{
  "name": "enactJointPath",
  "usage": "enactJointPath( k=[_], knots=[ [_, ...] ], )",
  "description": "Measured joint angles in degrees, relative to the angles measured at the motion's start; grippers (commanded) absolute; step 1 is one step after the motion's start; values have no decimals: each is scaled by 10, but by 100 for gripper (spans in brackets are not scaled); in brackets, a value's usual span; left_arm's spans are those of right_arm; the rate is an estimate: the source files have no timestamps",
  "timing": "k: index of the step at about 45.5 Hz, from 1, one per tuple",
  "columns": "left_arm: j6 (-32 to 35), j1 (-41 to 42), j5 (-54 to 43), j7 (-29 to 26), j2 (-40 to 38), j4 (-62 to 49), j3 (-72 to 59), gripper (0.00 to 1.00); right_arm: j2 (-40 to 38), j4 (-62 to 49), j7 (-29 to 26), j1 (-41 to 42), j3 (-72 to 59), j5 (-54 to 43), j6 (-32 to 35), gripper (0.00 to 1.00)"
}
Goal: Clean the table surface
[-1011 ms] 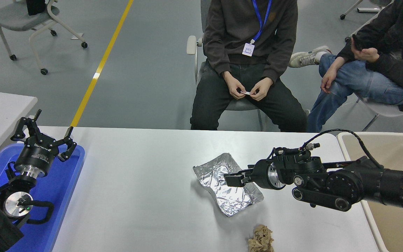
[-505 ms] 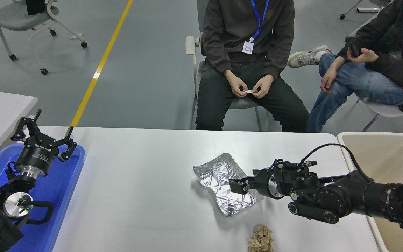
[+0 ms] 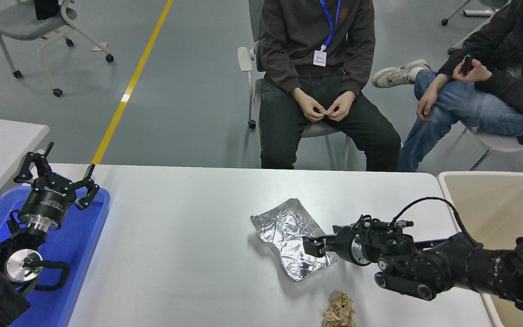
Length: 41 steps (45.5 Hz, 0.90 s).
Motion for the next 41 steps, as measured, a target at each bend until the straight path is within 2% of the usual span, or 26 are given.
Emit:
enactJointPath(
  k=[2,5,13,41],
  knots=[
    [0,0,0,0,0,0,0,100,1,-2,0,-1,0,0,-1,54],
    [0,0,0,0,0,0,0,100,2,-3,0,-3,-2,0,-3,31],
    [0,0,0,0,0,0,0,100,3,-6,0,-1,-18,0,-3,0],
    [0,0,0,0,0,0,0,100,0,6,1,37,-35,26,-1,0]
  ],
)
